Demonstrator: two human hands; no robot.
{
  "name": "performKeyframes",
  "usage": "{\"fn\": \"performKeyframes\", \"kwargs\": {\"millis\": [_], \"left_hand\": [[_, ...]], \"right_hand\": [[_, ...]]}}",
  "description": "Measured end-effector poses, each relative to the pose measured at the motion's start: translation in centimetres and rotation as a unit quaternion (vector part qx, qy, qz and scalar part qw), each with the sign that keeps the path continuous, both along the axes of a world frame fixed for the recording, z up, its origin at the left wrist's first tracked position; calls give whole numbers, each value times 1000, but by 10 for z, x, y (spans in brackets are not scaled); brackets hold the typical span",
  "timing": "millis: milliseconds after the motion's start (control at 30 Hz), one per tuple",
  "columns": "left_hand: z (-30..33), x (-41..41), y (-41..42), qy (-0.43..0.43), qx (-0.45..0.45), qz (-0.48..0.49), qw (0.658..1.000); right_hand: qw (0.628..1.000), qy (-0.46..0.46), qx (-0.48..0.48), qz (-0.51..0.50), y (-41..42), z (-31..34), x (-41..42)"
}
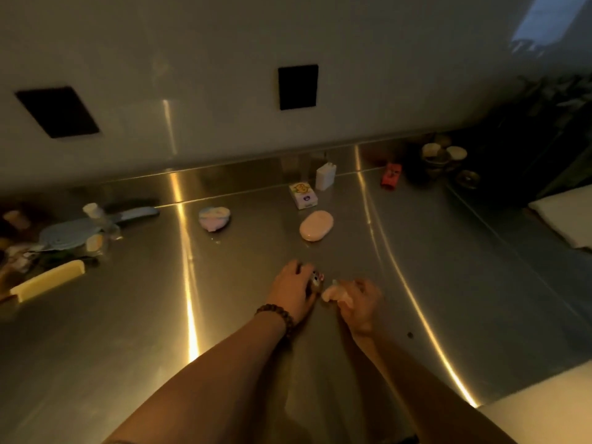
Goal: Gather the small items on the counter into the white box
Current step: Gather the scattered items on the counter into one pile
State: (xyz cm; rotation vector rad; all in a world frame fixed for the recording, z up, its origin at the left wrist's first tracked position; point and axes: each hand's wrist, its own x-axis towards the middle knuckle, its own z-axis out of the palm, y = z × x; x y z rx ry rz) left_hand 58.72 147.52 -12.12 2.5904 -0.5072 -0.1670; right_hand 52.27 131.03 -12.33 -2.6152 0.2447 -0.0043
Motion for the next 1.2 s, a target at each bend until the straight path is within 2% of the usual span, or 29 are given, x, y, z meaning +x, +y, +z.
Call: {"fn": "performKeyframes", "kwargs": {"millis": [267,500,767,1000,1133,1200], "left_hand": [[25,7,107,-50,-53,170,983],[41,-9,241,-70,-31,335,939],[51,-19,381,-105,-6,427,898],[61,46,465,-144,-15,447,883],[58,80,489,-147,-59,439,885],[50,89,493,-137,-69,431,889]], "right_hand": [[987,-51,31,148,83,16,56],[963,-57,52,259,213,29,91],[932,-58,63,351,375,46,124],[928,-109,110,338,496,70,184],[938,-111,175,279,534,60,211],[943,-104,178,263,543,51,221]]}}
